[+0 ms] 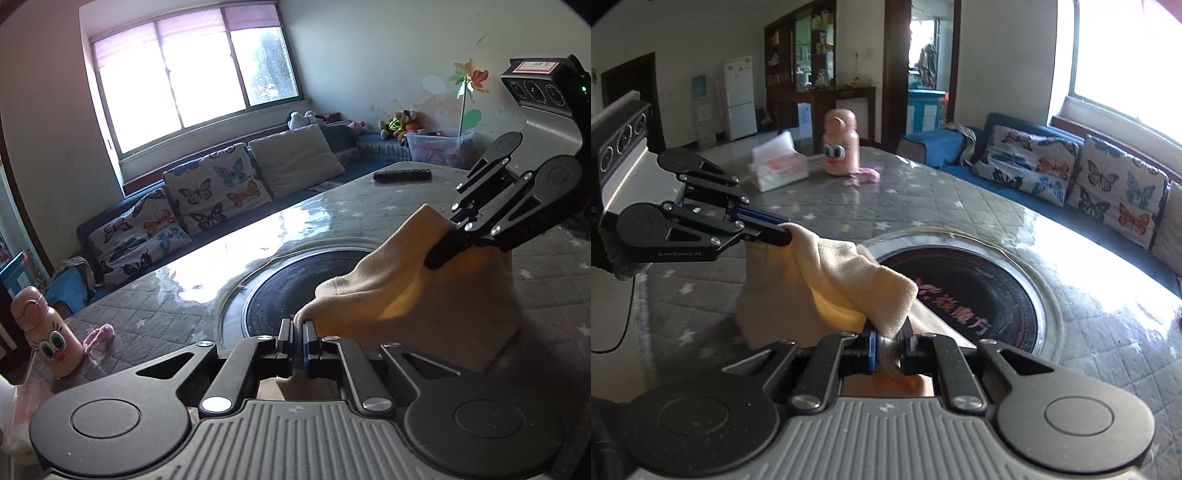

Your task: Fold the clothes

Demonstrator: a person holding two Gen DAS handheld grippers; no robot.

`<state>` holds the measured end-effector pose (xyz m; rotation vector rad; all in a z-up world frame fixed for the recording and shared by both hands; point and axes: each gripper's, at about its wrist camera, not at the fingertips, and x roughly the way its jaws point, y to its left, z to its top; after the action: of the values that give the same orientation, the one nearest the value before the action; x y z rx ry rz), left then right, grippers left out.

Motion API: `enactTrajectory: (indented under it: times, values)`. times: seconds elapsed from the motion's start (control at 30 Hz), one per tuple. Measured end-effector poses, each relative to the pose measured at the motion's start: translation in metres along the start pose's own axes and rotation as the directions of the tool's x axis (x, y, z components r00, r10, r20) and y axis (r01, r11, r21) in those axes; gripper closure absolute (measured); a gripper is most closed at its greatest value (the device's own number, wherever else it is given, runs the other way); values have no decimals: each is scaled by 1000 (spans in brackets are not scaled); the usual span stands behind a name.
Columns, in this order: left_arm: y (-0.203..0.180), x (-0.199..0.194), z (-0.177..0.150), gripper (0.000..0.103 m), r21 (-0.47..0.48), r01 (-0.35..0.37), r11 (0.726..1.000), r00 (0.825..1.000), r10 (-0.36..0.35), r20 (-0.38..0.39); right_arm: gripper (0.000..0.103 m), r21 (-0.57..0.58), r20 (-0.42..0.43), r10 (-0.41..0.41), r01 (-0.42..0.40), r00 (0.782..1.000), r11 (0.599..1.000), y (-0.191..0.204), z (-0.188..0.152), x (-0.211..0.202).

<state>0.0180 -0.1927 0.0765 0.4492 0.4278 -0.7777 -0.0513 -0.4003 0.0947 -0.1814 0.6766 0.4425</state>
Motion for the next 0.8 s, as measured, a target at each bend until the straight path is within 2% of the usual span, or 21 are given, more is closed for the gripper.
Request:
enactTrajectory:
  times: [0.17, 0.33, 0.43, 0.53, 0.63, 0.8]
  values:
    - [15, 51, 0, 98, -46, -22, 999, 998, 19, -62, 93, 54, -30, -25, 27, 999, 998, -30, 3, 39]
    - [19, 87, -11, 97, -70, -36, 997, 991, 27, -134, 91, 148, -63, -41, 50, 997, 988, -53, -10, 75]
    - [21, 97, -16, 94, -78, -48, 996, 987, 35, -160, 78, 195, -79, -55, 69, 995, 978, -60, -20, 88]
    - [21, 97, -17, 90, -74, -59, 995, 984, 45, -172, 69, 236, -70, -66, 81, 995, 968, -68, -28, 87]
    - [22, 95, -17, 89, -72, -61, 996, 984, 47, -174, 64, 249, -49, -74, 84, 996, 965, -72, -31, 76]
    - [19, 94, -15, 89, -61, -62, 996, 984, 51, -172, 62, 278, -47, -110, 118, 993, 953, -74, -38, 49]
